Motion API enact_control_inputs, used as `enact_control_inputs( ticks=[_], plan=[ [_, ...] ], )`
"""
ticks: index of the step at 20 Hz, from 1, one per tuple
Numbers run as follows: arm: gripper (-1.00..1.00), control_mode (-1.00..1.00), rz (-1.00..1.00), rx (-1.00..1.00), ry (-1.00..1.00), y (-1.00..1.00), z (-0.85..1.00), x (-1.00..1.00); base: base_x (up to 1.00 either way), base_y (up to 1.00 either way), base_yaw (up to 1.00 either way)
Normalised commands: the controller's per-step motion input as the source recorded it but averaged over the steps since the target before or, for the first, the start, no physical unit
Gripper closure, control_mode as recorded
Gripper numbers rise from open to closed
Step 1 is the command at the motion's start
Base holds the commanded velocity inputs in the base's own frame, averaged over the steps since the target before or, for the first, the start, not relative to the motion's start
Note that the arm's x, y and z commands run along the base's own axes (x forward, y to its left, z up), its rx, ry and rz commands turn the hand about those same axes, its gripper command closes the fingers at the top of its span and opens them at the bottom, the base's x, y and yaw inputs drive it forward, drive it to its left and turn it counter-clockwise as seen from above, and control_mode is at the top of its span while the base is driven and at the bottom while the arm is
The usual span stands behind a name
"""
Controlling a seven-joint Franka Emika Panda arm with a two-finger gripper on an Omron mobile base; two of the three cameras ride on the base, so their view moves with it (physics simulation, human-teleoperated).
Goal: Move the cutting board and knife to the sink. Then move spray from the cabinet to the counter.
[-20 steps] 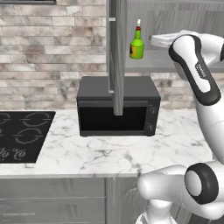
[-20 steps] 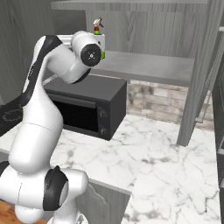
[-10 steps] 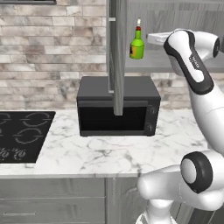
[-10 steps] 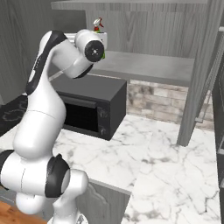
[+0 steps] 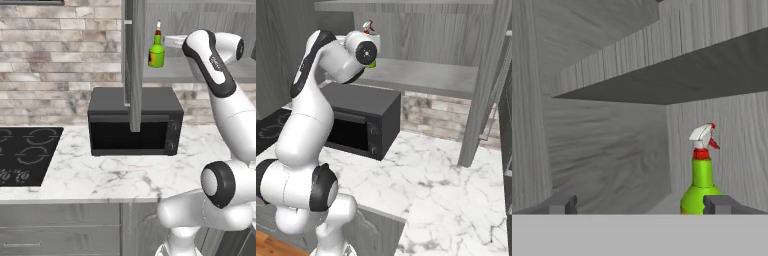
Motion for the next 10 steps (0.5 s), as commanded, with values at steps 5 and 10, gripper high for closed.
enact_control_inputs(
  ticks=[5,10],
  plan=[
    [-1.0,-1.0,0.0,0.0,0.0,0.0,0.0,0.2,0.0,0.0,0.0],
    [-1.0,-1.0,0.0,0.0,0.01,0.0,0.0,0.24,0.0,0.0,0.0]
  ],
)
